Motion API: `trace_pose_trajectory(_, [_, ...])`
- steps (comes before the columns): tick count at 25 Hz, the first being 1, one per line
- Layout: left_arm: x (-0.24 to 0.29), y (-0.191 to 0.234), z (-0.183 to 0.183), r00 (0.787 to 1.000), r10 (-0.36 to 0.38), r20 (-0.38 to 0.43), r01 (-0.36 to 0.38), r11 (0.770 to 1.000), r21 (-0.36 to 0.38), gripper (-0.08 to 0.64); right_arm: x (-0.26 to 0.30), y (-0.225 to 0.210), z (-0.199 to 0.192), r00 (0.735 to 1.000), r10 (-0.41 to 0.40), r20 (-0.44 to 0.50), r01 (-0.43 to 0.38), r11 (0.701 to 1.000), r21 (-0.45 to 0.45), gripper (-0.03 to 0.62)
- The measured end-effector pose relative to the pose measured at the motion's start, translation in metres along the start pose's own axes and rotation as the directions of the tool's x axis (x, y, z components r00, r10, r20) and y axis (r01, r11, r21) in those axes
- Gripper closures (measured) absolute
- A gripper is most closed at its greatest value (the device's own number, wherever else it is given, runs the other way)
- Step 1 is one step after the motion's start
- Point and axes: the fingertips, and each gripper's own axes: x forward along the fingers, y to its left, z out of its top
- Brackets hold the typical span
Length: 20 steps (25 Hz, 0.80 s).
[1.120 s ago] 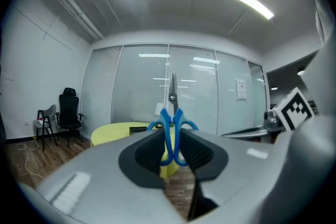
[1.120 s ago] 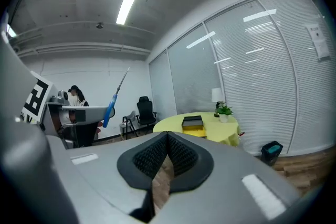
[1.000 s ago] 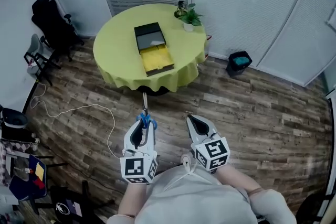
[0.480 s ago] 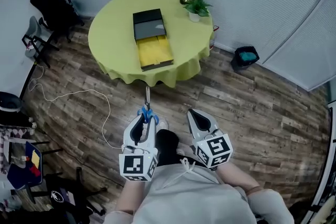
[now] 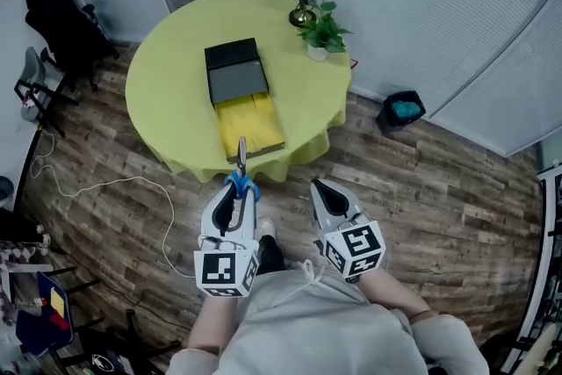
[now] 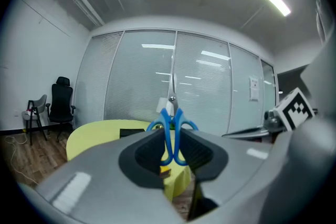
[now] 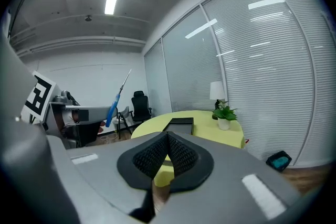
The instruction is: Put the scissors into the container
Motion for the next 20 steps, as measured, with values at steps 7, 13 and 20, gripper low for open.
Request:
trace_pose_trajectory(7, [0.091, 0.077, 0.025, 1.0, -0.006, -0.002, 0.006, 1.0, 0.007, 0.468, 0.11, -0.018, 0.041, 1.0, -0.009, -0.003, 0.009, 1.0, -0.002, 0.592])
trace_pose_trajectory(13, [0.143, 0.125, 0.023, 0.999, 0.008, -0.051, -0.007, 1.0, 0.006, 0.468, 0.182, -0.025, 0.059, 1.0, 0.01, -0.017, -0.01, 1.0, 0.0, 0.592])
trace_pose_trajectory(20, [0.178, 0.148, 0.005, 0.991, 0.059, -0.117, -0.06, 0.998, -0.003, 0.468, 0.235, -0.039, 0.059, 0.996, 0.066, -0.063, -0.065, 0.998, 0.007, 0.592])
